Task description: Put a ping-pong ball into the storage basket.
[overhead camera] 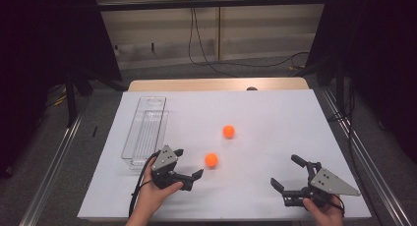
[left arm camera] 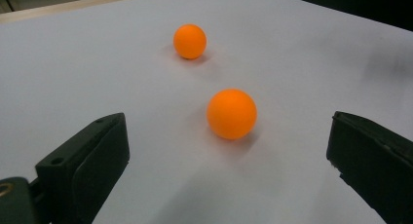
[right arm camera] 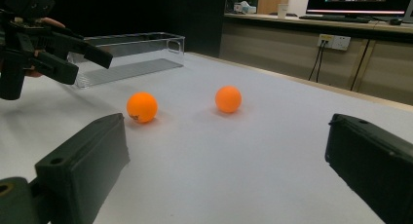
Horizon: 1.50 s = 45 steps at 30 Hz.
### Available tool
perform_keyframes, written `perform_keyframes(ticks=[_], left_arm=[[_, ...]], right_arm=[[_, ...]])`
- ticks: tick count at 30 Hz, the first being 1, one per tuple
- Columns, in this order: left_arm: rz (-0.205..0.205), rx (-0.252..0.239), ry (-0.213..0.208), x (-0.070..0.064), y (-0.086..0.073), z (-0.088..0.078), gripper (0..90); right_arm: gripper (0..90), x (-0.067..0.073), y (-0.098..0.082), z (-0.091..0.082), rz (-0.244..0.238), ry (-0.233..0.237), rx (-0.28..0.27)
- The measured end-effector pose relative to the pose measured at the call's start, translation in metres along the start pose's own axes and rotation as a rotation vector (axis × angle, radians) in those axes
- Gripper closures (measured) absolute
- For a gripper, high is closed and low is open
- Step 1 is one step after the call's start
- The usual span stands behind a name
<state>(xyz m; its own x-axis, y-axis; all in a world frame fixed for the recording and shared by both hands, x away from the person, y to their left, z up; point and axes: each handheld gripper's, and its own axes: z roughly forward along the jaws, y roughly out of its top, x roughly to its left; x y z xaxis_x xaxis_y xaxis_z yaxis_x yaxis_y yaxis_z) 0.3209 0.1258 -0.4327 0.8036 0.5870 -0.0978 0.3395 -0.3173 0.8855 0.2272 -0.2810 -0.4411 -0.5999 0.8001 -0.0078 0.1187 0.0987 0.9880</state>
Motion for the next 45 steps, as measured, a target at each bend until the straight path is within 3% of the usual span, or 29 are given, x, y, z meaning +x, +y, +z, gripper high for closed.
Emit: perform_keyframes(ticks=[45], left_arm=[[0.016, 0.079, -0.002, -0.003, -0.001, 0.016, 2.4]], right_arm=[[1.3, 0.001, 0.0, 0.0, 0.002, 0.0, -0.004]])
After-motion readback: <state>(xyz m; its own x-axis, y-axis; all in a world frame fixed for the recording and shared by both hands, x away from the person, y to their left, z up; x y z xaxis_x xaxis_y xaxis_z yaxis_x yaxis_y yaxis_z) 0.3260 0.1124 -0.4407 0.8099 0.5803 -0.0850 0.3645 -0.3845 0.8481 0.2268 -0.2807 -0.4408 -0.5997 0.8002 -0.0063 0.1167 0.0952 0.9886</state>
